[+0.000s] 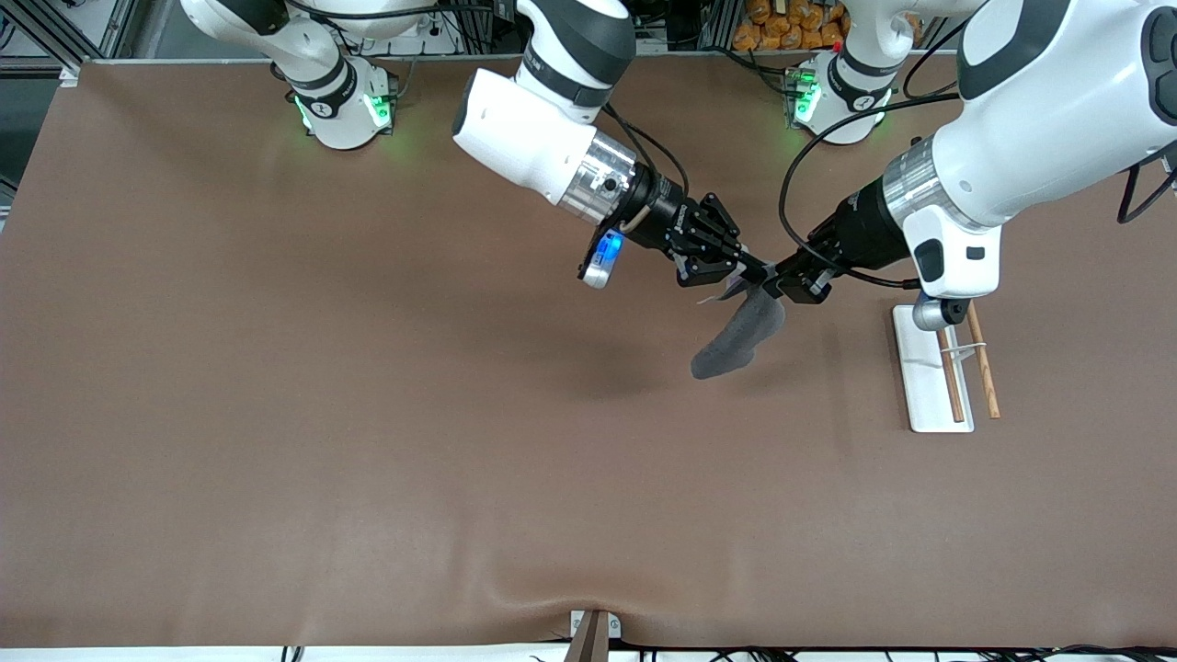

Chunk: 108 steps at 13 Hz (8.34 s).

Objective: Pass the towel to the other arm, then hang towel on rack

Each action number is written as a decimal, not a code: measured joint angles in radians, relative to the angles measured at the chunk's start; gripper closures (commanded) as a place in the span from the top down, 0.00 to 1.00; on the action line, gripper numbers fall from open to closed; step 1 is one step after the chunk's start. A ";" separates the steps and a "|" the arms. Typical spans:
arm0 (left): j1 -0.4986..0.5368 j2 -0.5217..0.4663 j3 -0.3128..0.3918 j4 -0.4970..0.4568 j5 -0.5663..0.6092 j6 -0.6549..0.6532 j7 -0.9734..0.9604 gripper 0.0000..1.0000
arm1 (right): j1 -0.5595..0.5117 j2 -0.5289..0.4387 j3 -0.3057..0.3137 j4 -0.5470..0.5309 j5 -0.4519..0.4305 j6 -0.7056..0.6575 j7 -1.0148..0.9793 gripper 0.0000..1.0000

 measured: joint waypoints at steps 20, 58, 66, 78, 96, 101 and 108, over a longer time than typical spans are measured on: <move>0.008 0.014 0.002 0.002 -0.030 0.003 0.010 0.00 | -0.016 0.001 -0.016 -0.027 0.000 -0.016 0.002 1.00; 0.656 0.273 0.020 -0.120 0.254 -0.089 1.434 0.00 | -0.500 -0.593 -0.466 -0.226 -0.622 -1.577 -1.393 1.00; 0.696 0.317 0.020 -0.110 0.277 -0.014 1.577 0.00 | -0.523 -0.596 -0.452 -0.224 -0.622 -1.446 -1.575 1.00; 0.739 0.377 0.005 -0.092 0.277 0.082 1.643 1.00 | -0.550 -0.598 -0.432 -0.184 -0.622 -1.446 -1.579 1.00; 0.659 -0.031 -0.320 -0.040 0.333 -0.154 1.150 1.00 | -0.570 -0.598 -0.414 -0.184 -0.622 -1.475 -1.580 1.00; 0.428 -0.055 -0.138 -0.004 0.399 -0.174 1.221 1.00 | -0.571 -0.598 -0.414 -0.183 -0.638 -1.482 -1.598 1.00; 0.156 -0.087 0.177 -0.026 0.334 -0.219 1.226 1.00 | -0.579 -0.598 -0.414 -0.184 -0.646 -1.502 -1.613 1.00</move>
